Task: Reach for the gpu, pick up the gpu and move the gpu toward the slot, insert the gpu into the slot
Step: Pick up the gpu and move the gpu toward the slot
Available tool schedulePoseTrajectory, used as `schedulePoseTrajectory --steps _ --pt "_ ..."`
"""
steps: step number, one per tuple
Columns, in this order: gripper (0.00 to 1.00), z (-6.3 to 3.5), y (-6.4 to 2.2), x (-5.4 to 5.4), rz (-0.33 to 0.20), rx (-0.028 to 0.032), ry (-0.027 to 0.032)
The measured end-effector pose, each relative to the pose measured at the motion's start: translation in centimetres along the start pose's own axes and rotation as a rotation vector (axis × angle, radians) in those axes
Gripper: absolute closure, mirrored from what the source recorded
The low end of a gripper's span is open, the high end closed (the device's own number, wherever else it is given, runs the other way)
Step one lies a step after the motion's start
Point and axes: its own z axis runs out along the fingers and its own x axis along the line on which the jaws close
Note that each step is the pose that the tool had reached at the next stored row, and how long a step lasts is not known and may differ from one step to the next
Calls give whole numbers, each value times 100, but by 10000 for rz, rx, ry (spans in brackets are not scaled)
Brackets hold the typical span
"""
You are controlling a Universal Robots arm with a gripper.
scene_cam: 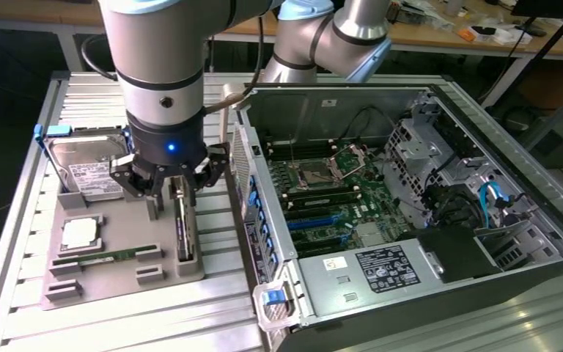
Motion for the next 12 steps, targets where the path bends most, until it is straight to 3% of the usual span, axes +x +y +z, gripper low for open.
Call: schedulePoseTrajectory --steps 12 --pt "52 185 -18 -6 397 4 -15"
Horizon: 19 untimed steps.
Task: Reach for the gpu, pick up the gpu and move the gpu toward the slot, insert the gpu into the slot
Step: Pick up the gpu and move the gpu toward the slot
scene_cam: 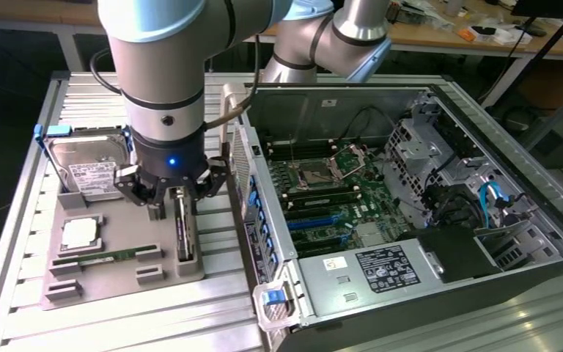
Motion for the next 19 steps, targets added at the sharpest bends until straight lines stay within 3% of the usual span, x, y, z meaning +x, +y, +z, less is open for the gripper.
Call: schedulePoseTrajectory --steps 7,19 --pt "52 96 -3 1 123 1 -5" --pt "52 99 -4 1 126 1 -5"
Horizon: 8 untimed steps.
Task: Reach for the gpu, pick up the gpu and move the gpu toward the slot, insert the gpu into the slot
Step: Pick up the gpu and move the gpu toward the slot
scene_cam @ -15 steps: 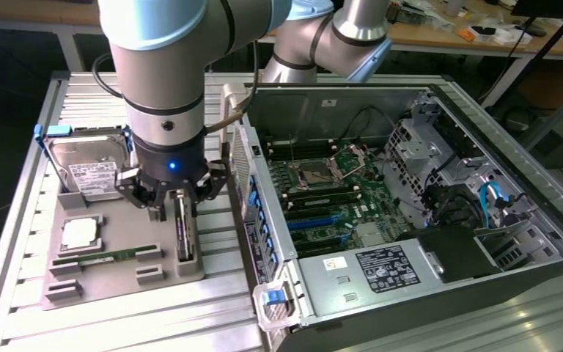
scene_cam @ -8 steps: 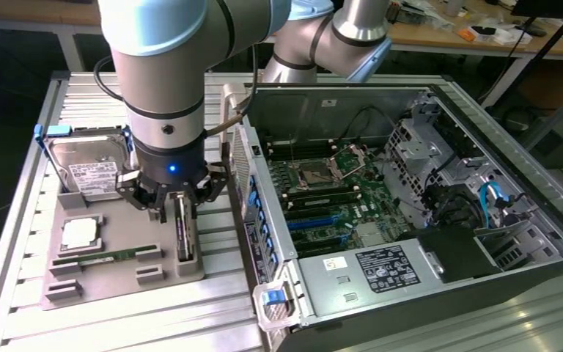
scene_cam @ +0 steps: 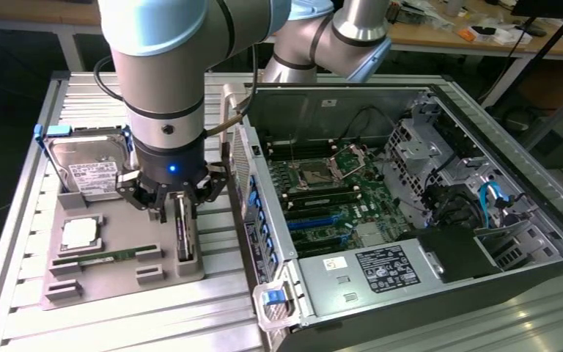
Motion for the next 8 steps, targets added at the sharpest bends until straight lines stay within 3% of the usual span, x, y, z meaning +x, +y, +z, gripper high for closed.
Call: schedulePoseTrajectory --steps 4,5,8 --pt "60 0 0 0 0 1 0" --pt "72 0 0 0 0 1 0" --pt "73 0 0 0 0 1 0"
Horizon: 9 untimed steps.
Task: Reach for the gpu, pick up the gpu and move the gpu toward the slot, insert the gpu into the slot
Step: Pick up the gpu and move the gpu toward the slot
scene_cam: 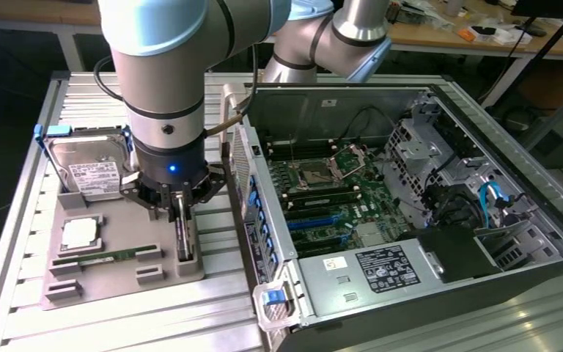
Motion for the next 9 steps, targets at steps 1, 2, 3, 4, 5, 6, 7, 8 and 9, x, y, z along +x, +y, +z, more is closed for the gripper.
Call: schedulePoseTrajectory --steps 1,2,3,4,5,6,7,8,9 --pt "73 0 0 0 0 -1 0" --pt "73 0 0 0 0 0 0" --pt "73 0 0 0 0 -1 0" --pt "73 0 0 0 0 0 0" --pt "73 0 0 0 0 0 0" --pt "73 0 0 0 0 -2 -1" --pt "73 -3 0 0 0 -3 -3" --pt "73 -11 1 0 0 -2 -1" --pt "73 -23 1 0 0 -1 0"
